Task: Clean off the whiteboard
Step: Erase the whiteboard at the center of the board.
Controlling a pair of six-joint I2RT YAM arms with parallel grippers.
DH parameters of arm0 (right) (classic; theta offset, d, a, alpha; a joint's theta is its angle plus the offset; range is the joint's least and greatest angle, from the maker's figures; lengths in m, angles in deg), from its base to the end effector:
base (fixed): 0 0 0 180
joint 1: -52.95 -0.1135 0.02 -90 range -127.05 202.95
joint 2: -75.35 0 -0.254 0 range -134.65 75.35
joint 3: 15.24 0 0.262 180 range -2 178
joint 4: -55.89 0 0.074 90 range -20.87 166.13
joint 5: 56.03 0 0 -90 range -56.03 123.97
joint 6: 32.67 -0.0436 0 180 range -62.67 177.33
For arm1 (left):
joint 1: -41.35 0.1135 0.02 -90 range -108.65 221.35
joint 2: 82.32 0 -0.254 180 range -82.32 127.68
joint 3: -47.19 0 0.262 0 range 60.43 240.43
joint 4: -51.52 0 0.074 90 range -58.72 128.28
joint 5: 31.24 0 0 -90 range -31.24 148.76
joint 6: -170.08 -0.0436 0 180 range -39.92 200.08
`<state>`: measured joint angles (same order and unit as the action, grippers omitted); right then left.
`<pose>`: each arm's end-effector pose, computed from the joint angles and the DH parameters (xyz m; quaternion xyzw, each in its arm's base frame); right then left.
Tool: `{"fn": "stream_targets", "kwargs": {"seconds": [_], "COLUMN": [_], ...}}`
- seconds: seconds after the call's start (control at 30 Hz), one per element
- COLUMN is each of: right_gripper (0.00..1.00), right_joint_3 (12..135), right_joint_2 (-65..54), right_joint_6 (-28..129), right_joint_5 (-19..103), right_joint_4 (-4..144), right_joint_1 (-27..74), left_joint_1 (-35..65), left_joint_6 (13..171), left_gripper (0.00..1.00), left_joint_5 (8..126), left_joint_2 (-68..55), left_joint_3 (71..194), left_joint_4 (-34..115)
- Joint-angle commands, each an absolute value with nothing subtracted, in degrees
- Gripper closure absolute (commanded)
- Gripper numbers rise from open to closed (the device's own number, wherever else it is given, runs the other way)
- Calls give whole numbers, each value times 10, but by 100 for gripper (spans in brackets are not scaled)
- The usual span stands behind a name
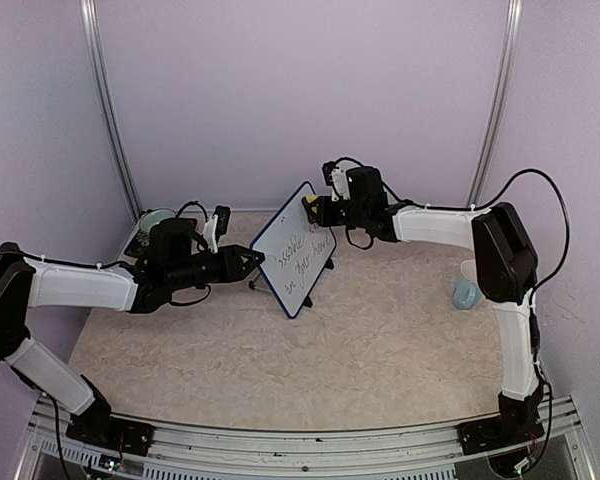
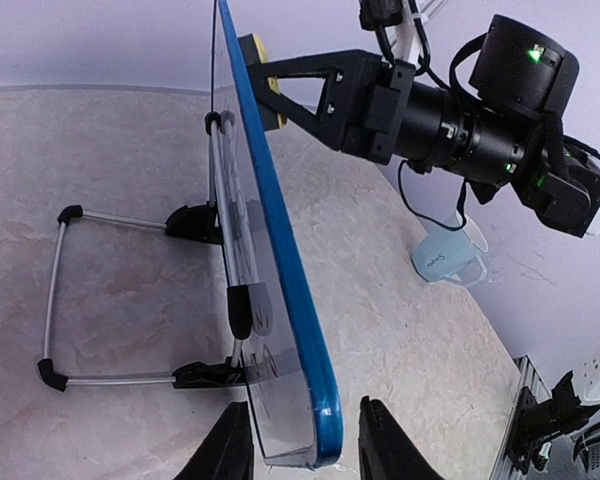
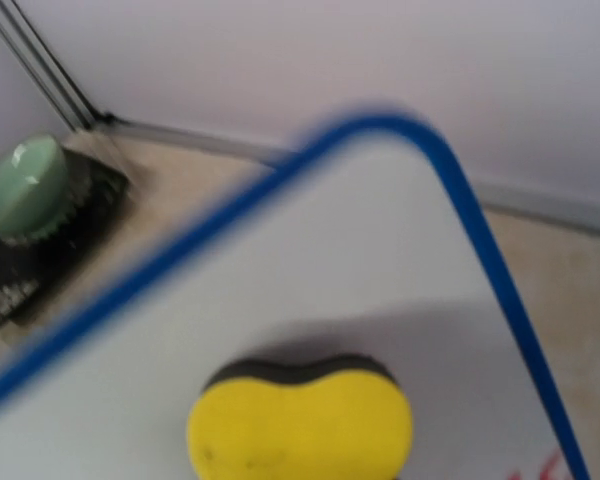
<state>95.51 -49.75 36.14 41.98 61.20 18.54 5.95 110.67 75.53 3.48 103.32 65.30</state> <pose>0.4340 0.3046 0.2170 -0.1338 0.8054 0.3185 0.4817 0.2702 -0.2074 0.2054 0.1209 0.7851 -0.4222 0.4366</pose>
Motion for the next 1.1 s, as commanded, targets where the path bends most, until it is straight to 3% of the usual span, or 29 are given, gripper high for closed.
{"fn": "stream_targets", "kwargs": {"seconds": [0.0, 0.4, 0.9, 1.07], "right_gripper": [92, 92, 93, 93], "right_joint_3": [994, 923, 779, 742], "right_joint_2": [-516, -535, -446, -417], "right_joint_6": [373, 371, 373, 413], "right_joint_5": [423, 405, 405, 406], "right_joint_4": [637, 625, 571, 545], "right_joint_1": [180, 188, 185, 148], "left_joint_1": [58, 59, 61, 61], "left_joint_6": [1103, 1102, 1102, 1102], "left_gripper": [63, 64, 64, 74], "left_joint_5": [761, 756, 749, 748], "left_joint_2": [22, 15, 7, 3], "left_joint_3": [1028, 1024, 1019, 1017], "left_joint_4": [660, 661, 664, 665]}}
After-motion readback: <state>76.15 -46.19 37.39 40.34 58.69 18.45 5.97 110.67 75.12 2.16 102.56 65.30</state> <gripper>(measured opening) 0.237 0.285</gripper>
